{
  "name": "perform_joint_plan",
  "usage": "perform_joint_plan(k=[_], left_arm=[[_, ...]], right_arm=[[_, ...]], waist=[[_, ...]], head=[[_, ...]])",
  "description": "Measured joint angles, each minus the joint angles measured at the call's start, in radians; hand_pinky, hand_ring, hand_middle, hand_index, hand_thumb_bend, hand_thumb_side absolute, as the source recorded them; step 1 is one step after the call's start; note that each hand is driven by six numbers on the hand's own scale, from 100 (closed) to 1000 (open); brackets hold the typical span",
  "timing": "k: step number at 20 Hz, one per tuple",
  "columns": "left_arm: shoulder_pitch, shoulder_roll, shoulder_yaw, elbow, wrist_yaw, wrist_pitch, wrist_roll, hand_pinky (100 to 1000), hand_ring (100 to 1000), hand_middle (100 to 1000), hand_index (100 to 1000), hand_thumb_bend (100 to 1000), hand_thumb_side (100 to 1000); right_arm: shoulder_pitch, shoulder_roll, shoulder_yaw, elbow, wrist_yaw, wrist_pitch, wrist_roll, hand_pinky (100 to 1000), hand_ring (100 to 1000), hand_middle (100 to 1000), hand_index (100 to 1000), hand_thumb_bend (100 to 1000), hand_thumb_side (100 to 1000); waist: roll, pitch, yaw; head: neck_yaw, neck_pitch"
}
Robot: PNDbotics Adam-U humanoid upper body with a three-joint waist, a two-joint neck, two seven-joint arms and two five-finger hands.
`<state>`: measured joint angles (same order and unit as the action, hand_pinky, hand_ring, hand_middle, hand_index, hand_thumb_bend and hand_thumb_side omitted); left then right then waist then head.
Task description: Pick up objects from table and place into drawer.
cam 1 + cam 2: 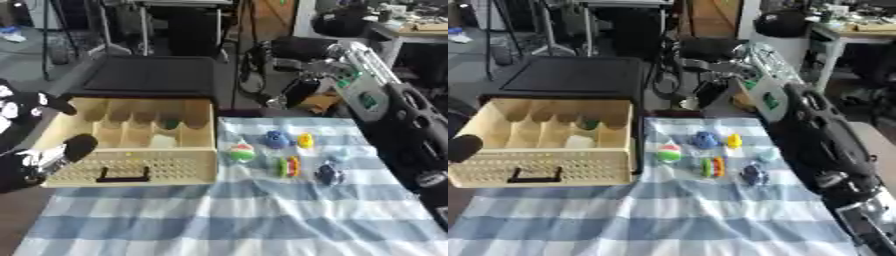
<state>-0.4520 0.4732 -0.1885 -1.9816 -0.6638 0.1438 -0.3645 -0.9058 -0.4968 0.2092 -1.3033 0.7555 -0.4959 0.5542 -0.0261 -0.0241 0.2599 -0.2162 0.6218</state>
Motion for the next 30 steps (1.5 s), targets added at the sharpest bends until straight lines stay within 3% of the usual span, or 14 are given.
perform_joint_plan(k=[10,12,14,17,21,30], left_arm=[[-0.025,-0.018,0.0,0.0,0.018,-0.015,0.001,100,100,100,695,732,1000],[-0.025,-0.024,0.0,0.0,0.021,-0.016,0.001,100,100,100,695,733,1000],[-0.025,-0.025,0.0,0.0,0.022,-0.016,0.001,100,100,100,695,733,1000],[-0.025,-0.025,0.0,0.0,0.023,-0.016,0.001,100,100,100,695,733,1000],[-0.025,-0.025,0.0,0.0,0.023,-0.016,0.001,100,100,100,695,734,1000],[-0.024,-0.024,0.0,0.0,0.022,-0.015,-0.001,100,100,100,695,731,1000]], right_arm=[[-0.024,0.112,-0.009,0.003,-0.058,0.001,0.021,709,567,553,719,186,100],[-0.024,0.134,-0.014,0.002,-0.081,0.007,0.035,710,580,559,732,219,100],[-0.023,0.15,-0.016,0.001,-0.103,0.011,0.049,720,616,599,771,332,100],[-0.02,0.16,-0.018,-0.003,-0.122,0.011,0.062,743,677,681,821,462,206],[-0.018,0.164,-0.018,-0.003,-0.124,0.008,0.066,759,721,744,841,517,324],[-0.018,0.151,-0.039,-0.013,-0.121,0.015,0.013,745,705,737,847,485,324]], waist=[[0.019,0.014,0.064],[0.02,0.015,0.068],[0.02,0.018,0.069],[0.022,0.019,0.07],[0.023,0.02,0.07],[0.018,0.02,0.049]], head=[[-0.048,-0.027],[-0.055,-0.028],[-0.06,-0.03],[-0.063,-0.031],[-0.063,-0.031],[-0.059,-0.03]])
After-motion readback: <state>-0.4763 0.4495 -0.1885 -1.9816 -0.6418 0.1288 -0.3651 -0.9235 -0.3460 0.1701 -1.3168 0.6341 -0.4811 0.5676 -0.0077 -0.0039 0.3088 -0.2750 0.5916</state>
